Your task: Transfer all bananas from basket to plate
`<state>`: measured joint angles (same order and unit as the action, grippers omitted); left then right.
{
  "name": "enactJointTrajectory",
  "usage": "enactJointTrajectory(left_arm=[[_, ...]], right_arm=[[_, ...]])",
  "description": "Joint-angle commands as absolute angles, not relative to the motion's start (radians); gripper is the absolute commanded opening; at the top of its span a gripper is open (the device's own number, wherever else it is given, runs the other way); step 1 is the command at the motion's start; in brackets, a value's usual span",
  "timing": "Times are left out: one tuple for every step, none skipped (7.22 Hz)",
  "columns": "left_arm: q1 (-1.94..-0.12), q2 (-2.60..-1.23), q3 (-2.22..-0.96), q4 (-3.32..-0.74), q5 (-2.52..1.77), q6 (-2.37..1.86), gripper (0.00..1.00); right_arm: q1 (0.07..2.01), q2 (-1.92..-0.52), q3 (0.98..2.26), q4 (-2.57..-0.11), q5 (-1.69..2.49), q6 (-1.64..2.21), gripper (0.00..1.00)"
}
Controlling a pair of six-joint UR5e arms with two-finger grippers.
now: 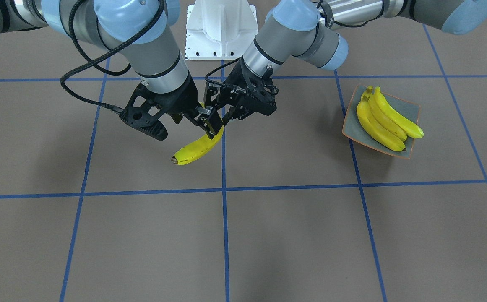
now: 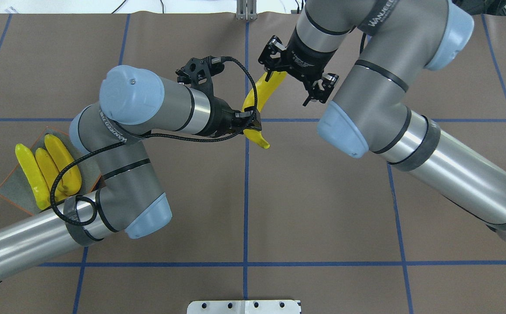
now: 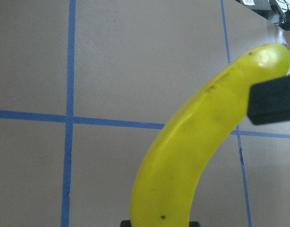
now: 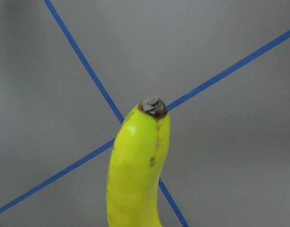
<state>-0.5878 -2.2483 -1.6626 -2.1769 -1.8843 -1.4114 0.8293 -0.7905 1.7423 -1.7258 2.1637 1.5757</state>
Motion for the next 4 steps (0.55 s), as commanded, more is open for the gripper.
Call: enactJointTrajectory(left_arm=[[-0.619,-2.121,-1.757,-2.172,-1.907,-1.404,0.0],[-0.646,-2.024,-1.834,-2.143,-1.93,-1.41,0.0],[-0.653,-1.917,-1.921,-2.09,-1.937,-1.417,0.0],[-0.676,-1.81,-1.968,-2.085,-1.978,-1.434,0.0]], right_arm=[[0.9,-0.906,1.802,-1.726,2.155,1.493,1.0],[0.913,-0.931,1.798,-1.726,2.142,1.455,1.0],[0.919,-0.946,1.796,-1.724,2.14,1.447,1.0],[0.919,-0.948,1.79,-1.723,2.131,1.447,1.0]])
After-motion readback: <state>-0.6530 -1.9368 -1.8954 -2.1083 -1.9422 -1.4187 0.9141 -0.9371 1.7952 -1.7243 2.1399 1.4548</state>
